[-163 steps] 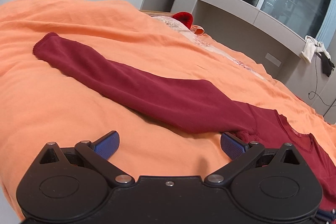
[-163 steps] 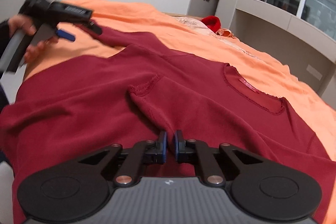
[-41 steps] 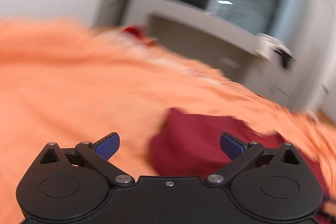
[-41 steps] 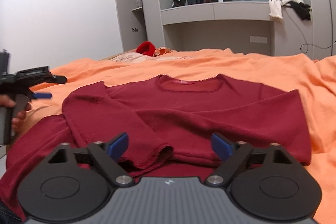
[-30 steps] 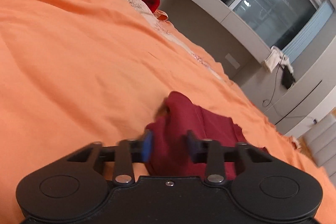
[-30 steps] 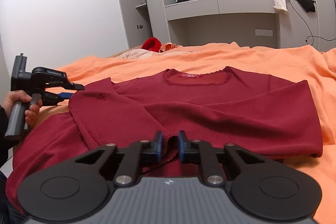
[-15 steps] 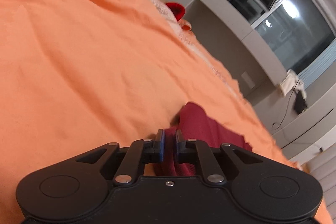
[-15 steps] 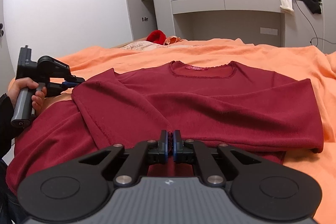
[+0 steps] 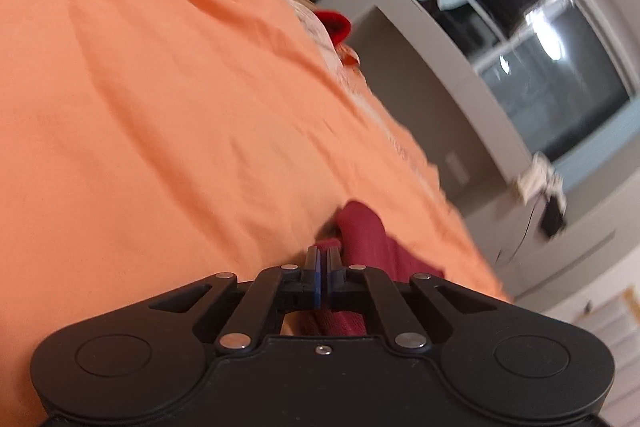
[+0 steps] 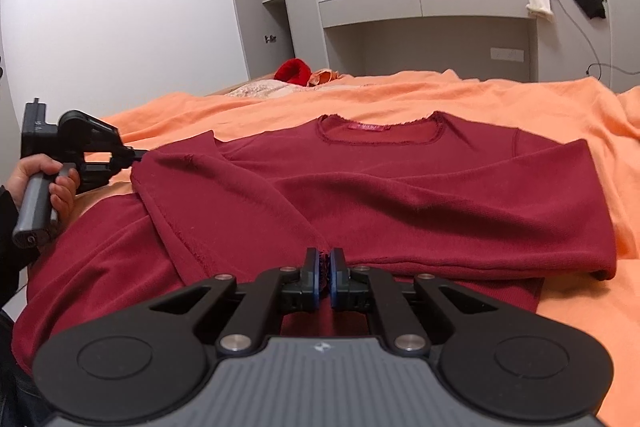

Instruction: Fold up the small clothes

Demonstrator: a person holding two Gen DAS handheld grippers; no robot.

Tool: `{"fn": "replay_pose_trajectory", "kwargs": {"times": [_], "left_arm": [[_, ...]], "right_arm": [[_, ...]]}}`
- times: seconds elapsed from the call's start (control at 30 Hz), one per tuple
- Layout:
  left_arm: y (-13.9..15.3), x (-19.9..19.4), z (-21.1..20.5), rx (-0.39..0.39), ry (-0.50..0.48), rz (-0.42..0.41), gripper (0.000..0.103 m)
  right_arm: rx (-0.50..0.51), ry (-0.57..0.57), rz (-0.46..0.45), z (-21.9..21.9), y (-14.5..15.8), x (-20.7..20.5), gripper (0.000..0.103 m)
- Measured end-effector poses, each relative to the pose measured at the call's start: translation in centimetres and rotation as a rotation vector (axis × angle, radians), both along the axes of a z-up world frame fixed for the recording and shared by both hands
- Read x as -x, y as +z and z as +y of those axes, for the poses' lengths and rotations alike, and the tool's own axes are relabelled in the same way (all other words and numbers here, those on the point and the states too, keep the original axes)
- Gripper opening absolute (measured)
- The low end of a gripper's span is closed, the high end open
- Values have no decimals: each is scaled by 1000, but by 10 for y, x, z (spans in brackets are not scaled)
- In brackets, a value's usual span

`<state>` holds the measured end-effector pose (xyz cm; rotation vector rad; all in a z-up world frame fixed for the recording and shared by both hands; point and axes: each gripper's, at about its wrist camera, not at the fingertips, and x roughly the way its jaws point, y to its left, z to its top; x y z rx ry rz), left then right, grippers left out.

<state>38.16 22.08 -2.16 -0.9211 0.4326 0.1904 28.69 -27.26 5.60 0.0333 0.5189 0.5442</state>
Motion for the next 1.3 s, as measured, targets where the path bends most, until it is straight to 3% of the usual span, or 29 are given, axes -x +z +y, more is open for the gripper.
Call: {"fn": "replay_pose_trajectory", "kwargs": {"times": [0.13, 0.2, 0.33, 0.4, 0.47, 0.57, 0.63, 0.73, 0.87, 0.93, 1.1, 1.3], "left_arm": [[-8, 3, 6, 61, 50, 22, 1], [-14, -1, 5, 62, 44, 73, 1], [-11, -3, 3, 33, 33, 79, 7], [-7, -4, 0, 5, 17, 76, 18], [-4, -2, -1, -16, -4, 71, 27], [4, 4, -4, -71, -16, 67, 42], [11, 12, -7, -107, -16, 60, 62], [24, 26, -15, -152, -12, 37, 81], [35, 57, -32, -229, -1, -12, 96], [39, 76, -44, -272, 24, -54, 102], [45, 113, -72, -373, -1, -121, 102], [42, 166, -96, -472, -23, -157, 102]], "right_arm": [[13, 8, 3, 2, -1, 0, 5], [16, 14, 15, 2, -2, -2, 5], [0, 14, 25, -2, -3, -3, 9], [-15, 9, 22, -6, -2, -1, 23], [-18, 4, 5, -10, 0, 5, 47], [-1, -9, -34, -15, 3, 16, 61], [12, -16, -65, -19, 5, 26, 71], [43, -19, -125, -24, 7, 46, 88], [81, -36, -207, -31, 7, 83, 103], [101, -45, -233, -33, 6, 102, 103], [173, -59, -274, -39, -4, 148, 103], [390, -1, -352, -28, -22, 198, 103]]}}
